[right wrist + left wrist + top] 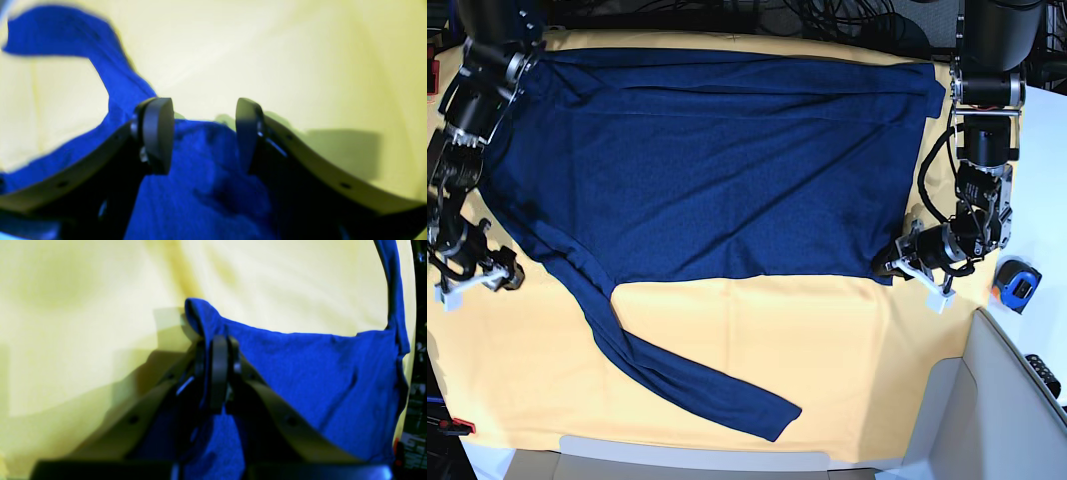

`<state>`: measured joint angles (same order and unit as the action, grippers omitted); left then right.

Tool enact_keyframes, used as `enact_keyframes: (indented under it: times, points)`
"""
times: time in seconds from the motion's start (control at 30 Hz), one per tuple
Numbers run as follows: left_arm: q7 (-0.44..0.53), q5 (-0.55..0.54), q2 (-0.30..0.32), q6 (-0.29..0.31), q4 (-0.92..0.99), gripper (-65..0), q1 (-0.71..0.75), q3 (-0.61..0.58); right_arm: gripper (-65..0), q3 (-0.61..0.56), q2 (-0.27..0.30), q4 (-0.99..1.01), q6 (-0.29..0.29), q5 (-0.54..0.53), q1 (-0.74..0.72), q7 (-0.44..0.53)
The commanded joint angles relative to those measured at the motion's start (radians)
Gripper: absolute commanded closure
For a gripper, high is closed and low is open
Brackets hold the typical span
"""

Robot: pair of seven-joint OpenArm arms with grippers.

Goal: Fold the T-shirt properly
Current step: 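Lower both grippers onto the hem corners and pinch the fabric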

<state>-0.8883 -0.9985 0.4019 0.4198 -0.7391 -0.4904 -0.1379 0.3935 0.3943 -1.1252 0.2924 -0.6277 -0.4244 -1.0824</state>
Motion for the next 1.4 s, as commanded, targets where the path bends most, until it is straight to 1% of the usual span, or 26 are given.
enact_keyframes:
  times: [0.0, 0.07, 0.17, 0.23, 0.33, 0.5, 0.7, 0.9, 1.03, 1.17, 1.37]
  points:
    - [-0.009, -0.001, 0.010, 0.003, -0.009, 0.0, -0.021, -0.002, -29.0, -0.038, 0.030, 0.024, 0.023, -0.008, -0.040, 0.044]
    - [-0.009, -0.001, 0.010, 0.003, -0.009, 0.0, -0.021, -0.002, -31.7, -0.120, 0.047, 0.092, 0.051, 0.015, -0.069, 0.097]
    - [-0.009, -0.001, 0.010, 0.003, -0.009, 0.0, -0.021, -0.002, -38.4, -0.256, 0.058, 0.190, 0.104, 0.081, -0.112, 0.166]
    - [-0.009, -0.001, 0.010, 0.003, -0.009, 0.0, -0.021, -0.002, -39.3, -0.319, 0.056, 0.204, 0.146, 0.122, -0.116, 0.183]
    - [-0.009, -0.001, 0.010, 0.003, -0.009, 0.0, -0.021, -0.002, -39.3, -0.351, 0.053, 0.204, 0.187, 0.141, -0.118, 0.183]
    - [-0.009, -0.001, 0.010, 0.003, -0.009, 0.0, -0.021, -0.002, -39.2, -0.354, 0.053, 0.204, 0.227, 0.141, -0.112, 0.178]
    - [-0.009, -0.001, 0.010, 0.003, -0.009, 0.0, -0.021, -0.002, -39.2, -0.354, 0.051, 0.204, 0.244, 0.141, -0.098, 0.176]
    - [-0.009, 0.000, 0.010, 0.003, -0.009, 0.0, -0.021, -0.002, -39.2, -0.354, 0.050, 0.138, 0.244, 0.141, -0.087, 0.176]
    - [-0.009, 0.000, 0.010, 0.003, -0.009, 0.0, -0.020, -0.002, -39.2, -0.354, 0.050, 0.132, 0.244, 0.141, -0.086, 0.176]
    - [-0.009, 0.000, 0.010, 0.003, -0.009, 0.0, -0.020, -0.002, -39.2, -0.348, 0.032, 0.130, 0.244, 0.141, -0.084, 0.176]
    - [-0.009, 0.000, 0.010, 0.003, -0.009, 0.0, -0.020, -0.002, -39.2, -0.353, 0.028, 0.084, 0.244, 0.139, -0.084, 0.176]
